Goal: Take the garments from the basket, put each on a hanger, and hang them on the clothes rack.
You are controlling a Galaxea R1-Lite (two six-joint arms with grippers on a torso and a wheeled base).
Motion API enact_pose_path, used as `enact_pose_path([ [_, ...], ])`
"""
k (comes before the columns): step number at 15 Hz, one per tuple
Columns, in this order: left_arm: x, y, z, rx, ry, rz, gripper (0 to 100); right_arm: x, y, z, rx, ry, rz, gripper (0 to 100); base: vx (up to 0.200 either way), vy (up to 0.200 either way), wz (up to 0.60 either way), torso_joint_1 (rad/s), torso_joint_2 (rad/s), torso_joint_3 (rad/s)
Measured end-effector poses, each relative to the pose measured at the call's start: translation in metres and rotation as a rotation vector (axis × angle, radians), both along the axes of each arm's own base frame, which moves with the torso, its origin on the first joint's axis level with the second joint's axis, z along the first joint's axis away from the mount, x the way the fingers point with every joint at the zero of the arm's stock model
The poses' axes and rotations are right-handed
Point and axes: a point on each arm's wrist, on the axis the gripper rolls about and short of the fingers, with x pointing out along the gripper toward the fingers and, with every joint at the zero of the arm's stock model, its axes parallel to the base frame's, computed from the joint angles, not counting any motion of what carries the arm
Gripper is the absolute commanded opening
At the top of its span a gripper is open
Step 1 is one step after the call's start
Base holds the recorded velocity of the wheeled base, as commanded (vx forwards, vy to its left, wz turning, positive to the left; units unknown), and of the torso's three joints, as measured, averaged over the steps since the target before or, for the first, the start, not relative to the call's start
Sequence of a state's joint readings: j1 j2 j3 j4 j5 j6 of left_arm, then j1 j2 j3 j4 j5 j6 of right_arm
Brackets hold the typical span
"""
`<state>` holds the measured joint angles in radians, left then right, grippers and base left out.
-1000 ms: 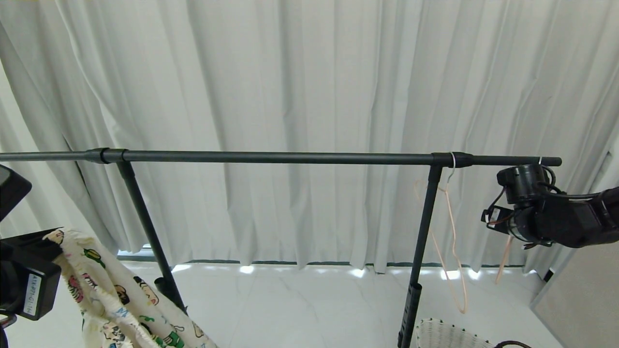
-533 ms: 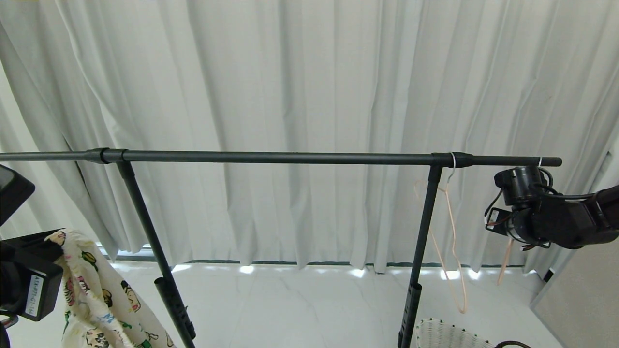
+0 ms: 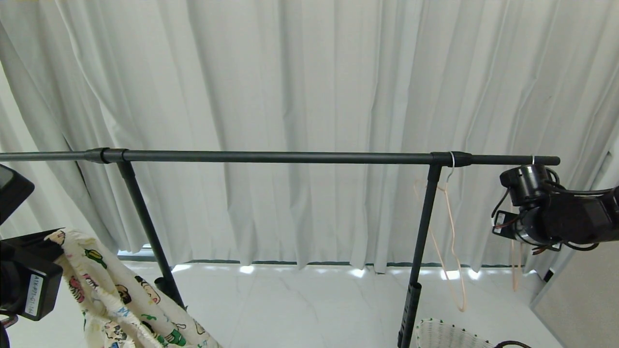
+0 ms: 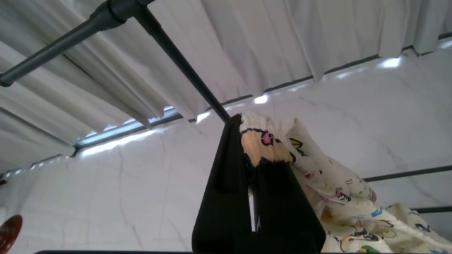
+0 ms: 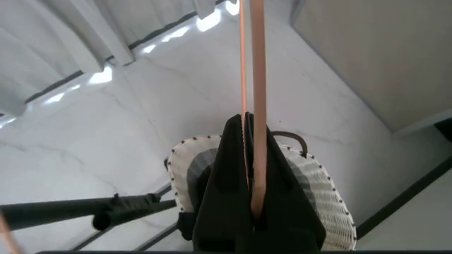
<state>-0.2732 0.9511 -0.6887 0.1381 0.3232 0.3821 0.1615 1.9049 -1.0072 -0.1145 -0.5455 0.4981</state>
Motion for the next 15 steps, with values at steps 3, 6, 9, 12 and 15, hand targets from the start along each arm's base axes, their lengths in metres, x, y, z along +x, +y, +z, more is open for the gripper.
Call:
enact_pose_path([
  [3, 0.000, 0.000, 0.001, 0.000, -0.004, 0.000, 0, -0.011, -0.001, 0.011, -0.014, -0.002, 0.038, 0, 0.000, 0.000, 0.00, 0.000, 0.00, 0.000],
  [6, 0.000, 0.000, 0.002, -0.004, -0.018, 0.000, 0, -0.025, -0.003, 0.022, 0.003, -0.010, 0.098, 0, 0.000, 0.000, 0.00, 0.000, 0.00, 0.000],
  [9, 0.000, 0.000, 0.004, -0.008, -0.032, 0.000, 0, -0.041, -0.007, 0.034, 0.004, -0.016, 0.181, 0, 0.000, 0.000, 0.00, 0.000, 0.00, 0.000],
  [12, 0.000, 0.000, 0.003, -0.007, -0.030, 0.000, 0, -0.055, -0.019, 0.046, -0.018, -0.027, 0.251, 0, 0.000, 0.000, 0.00, 0.000, 0.00, 0.000],
  [15, 0.000, 0.000, 0.003, -0.007, -0.029, 0.000, 0, -0.073, -0.030, 0.052, -0.017, -0.030, 0.324, 0, 0.000, 0.000, 0.00, 0.000, 0.00, 0.000],
])
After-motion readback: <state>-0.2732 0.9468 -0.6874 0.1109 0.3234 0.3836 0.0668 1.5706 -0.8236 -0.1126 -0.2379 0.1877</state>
